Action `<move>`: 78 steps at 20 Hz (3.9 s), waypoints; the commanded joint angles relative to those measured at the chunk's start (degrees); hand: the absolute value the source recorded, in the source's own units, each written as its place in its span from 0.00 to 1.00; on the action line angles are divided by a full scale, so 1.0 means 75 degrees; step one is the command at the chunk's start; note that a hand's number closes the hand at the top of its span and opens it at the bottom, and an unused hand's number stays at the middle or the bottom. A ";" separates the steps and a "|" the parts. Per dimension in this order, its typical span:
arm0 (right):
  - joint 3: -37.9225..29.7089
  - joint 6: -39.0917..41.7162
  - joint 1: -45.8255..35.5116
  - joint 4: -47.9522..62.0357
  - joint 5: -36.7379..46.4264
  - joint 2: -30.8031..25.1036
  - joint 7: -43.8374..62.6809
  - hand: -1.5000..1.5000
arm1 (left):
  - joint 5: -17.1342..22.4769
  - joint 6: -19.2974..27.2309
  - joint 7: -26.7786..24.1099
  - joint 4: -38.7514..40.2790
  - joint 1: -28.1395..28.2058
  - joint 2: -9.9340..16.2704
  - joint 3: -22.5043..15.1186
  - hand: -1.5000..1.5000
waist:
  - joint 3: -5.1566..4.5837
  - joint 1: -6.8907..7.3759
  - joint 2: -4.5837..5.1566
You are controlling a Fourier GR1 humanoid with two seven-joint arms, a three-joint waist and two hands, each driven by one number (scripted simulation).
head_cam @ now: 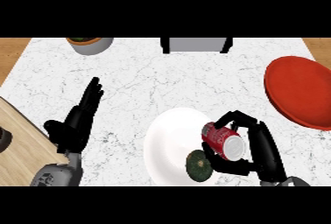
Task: Pick the can from the plate and place it in the bowl
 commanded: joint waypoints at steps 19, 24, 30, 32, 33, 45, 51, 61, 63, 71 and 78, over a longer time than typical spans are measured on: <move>-0.3537 0.2899 -0.2464 -0.2004 0.1543 -0.1301 0.5124 1.00 | 0.0034 -0.0504 -0.0079 0.0131 -0.0062 0.0063 0.0348 0.50 | -0.0004 0.0108 0.0032; -0.4301 0.3434 -0.3017 -0.0264 0.0908 -0.1196 0.4223 1.00 | 0.0012 -0.0501 0.0019 0.0446 -0.0398 -0.0044 0.0437 0.50 | -0.0002 0.0118 0.0050; -0.3830 0.3694 -0.2742 0.0916 0.2344 -0.1683 0.3809 1.00 | -0.0224 -0.0422 -0.0402 0.0293 0.0091 -0.0200 0.0176 0.50 | -0.0004 0.0152 0.0054; -0.4177 0.3741 -0.2610 0.1690 0.2246 -0.1814 0.3017 1.00 | -0.0228 -0.0283 -0.0003 0.0085 -0.0110 -0.0368 0.0110 0.50 | 0.0001 0.0150 0.0057; -0.4471 0.3893 -0.3103 0.2380 0.2101 -0.1937 0.2694 1.00 | -0.0111 -0.0533 -0.0192 0.0281 -0.0169 -0.0039 0.0408 0.50 | -0.0001 0.0199 0.0072; -0.5271 0.2679 -0.2950 0.6370 0.2844 -0.1281 -0.0445 1.00 | -0.0405 -0.0330 0.0356 -0.0216 -0.0052 -0.0355 0.0143 0.50 | 0.0005 0.0196 0.0059; -0.5874 0.3331 -0.3265 0.8209 0.2084 -0.1029 -0.1482 1.00 | -0.0463 -0.0364 -0.0103 0.0063 0.0003 -0.0491 0.0106 0.50 | 0.0011 0.0261 0.0081; -0.6782 0.4507 -0.3538 0.9639 0.1050 -0.0911 -0.4091 0.00 | -0.0533 -0.0342 -0.0186 0.0235 -0.0225 -0.0552 0.0215 0.50 | 0.0012 0.0199 0.0077; -0.7168 0.4264 -0.3593 0.9530 0.0730 -0.0918 -0.4501 0.00 | -0.0439 -0.0513 -0.0029 0.0242 -0.0255 -0.0386 0.0310 0.50 | 0.0014 0.0187 0.0071; -0.8160 0.4715 -0.3985 0.9439 -0.0241 -0.1537 -0.4010 0.00 | -0.0454 -0.0428 -0.0054 0.0170 -0.0088 -0.0460 0.0419 0.50 | 0.0003 0.0147 0.0047; -0.8874 0.5941 -0.2629 0.8942 -0.1374 -0.1570 -0.4270 0.00 | -0.0327 -0.0722 -0.0203 0.0062 0.0212 -0.0307 0.0527 0.50 | -0.0001 0.0024 0.0007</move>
